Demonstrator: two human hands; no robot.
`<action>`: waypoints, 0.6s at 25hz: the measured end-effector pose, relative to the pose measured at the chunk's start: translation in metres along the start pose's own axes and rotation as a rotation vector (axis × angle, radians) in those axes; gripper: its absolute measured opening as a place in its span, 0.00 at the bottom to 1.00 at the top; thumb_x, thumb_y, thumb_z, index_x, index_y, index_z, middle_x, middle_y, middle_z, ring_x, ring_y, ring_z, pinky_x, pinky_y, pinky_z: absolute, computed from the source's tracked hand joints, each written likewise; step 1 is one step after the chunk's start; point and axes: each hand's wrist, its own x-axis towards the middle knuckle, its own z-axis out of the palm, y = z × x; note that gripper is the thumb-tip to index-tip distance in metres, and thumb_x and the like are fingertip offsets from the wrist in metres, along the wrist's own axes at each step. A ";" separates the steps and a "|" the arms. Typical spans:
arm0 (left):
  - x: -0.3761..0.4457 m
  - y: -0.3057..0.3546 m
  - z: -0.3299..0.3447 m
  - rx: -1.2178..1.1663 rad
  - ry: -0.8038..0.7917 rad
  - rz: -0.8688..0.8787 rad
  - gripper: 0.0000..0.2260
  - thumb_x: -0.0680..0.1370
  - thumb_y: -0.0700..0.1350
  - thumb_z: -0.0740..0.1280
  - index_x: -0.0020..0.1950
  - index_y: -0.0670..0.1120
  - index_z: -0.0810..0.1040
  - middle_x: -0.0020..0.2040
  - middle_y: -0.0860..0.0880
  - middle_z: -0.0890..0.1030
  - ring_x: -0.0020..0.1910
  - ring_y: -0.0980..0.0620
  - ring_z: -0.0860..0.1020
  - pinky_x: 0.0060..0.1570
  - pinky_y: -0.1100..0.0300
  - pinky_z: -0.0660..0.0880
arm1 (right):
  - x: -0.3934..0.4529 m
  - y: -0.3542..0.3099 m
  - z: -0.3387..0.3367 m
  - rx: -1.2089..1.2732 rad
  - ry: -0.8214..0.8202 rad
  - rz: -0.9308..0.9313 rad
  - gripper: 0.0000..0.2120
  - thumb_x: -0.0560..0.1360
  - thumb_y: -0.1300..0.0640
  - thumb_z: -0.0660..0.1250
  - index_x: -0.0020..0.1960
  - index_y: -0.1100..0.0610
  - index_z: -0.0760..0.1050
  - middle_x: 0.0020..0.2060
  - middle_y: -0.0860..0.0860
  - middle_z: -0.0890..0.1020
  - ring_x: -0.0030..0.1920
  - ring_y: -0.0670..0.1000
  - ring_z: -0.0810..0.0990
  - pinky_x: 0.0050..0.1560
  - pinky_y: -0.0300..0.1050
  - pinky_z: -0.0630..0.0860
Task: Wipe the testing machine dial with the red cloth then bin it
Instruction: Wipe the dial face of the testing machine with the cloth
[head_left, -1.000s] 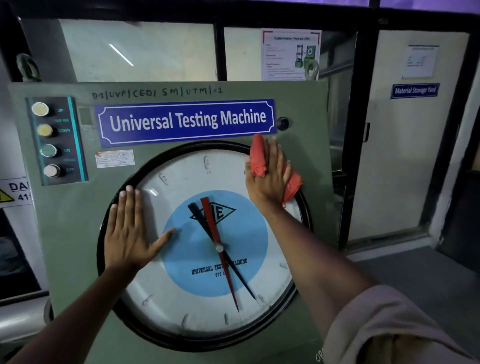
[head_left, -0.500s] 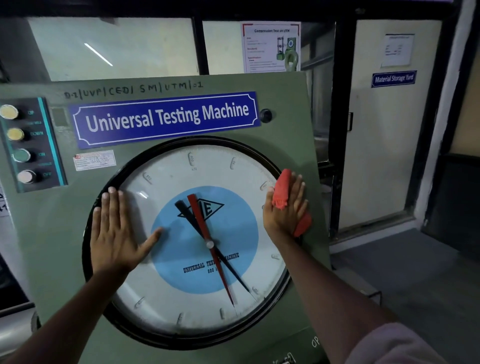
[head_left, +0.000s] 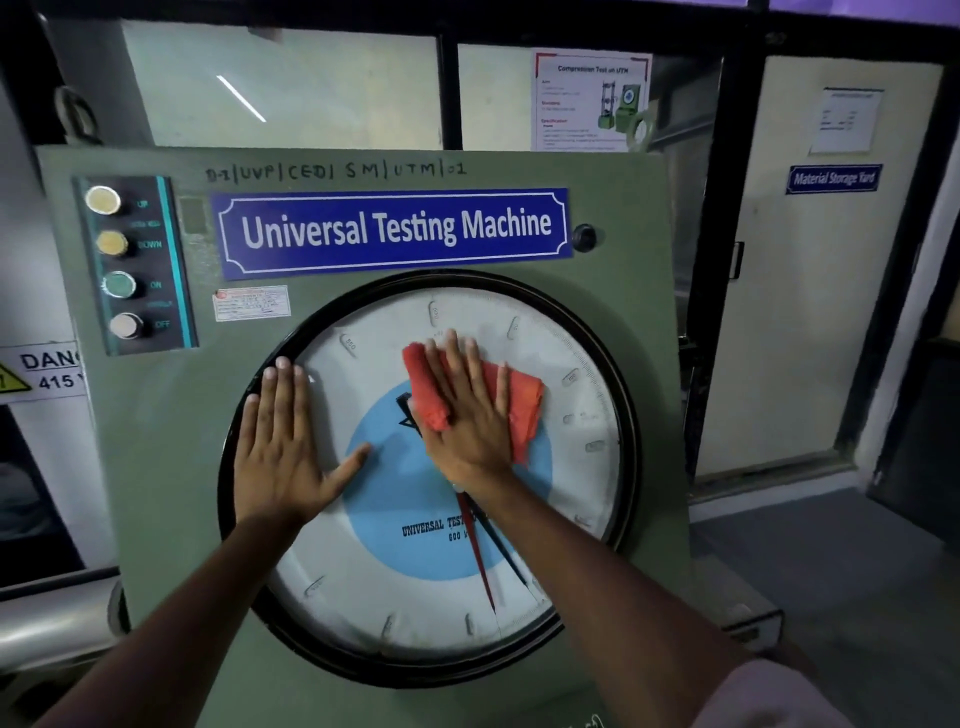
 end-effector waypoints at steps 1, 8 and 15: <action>0.000 0.000 0.000 0.000 -0.002 0.002 0.54 0.77 0.76 0.55 0.89 0.40 0.45 0.90 0.44 0.43 0.89 0.48 0.43 0.87 0.51 0.40 | -0.018 0.018 -0.003 -0.029 -0.029 -0.023 0.33 0.86 0.36 0.48 0.87 0.47 0.47 0.87 0.48 0.50 0.86 0.52 0.48 0.83 0.66 0.48; -0.002 0.000 -0.001 0.016 -0.020 -0.002 0.53 0.77 0.76 0.53 0.89 0.39 0.45 0.90 0.43 0.43 0.89 0.48 0.41 0.87 0.51 0.39 | -0.002 0.065 -0.024 0.077 -0.004 0.535 0.37 0.85 0.42 0.56 0.87 0.52 0.46 0.87 0.53 0.48 0.86 0.57 0.46 0.81 0.72 0.51; -0.001 0.004 -0.010 -0.001 -0.058 -0.005 0.52 0.78 0.75 0.53 0.89 0.39 0.46 0.90 0.42 0.46 0.89 0.48 0.42 0.87 0.52 0.40 | 0.004 -0.005 -0.004 -0.003 -0.059 -0.058 0.37 0.83 0.39 0.57 0.87 0.46 0.47 0.87 0.48 0.48 0.86 0.52 0.46 0.83 0.66 0.46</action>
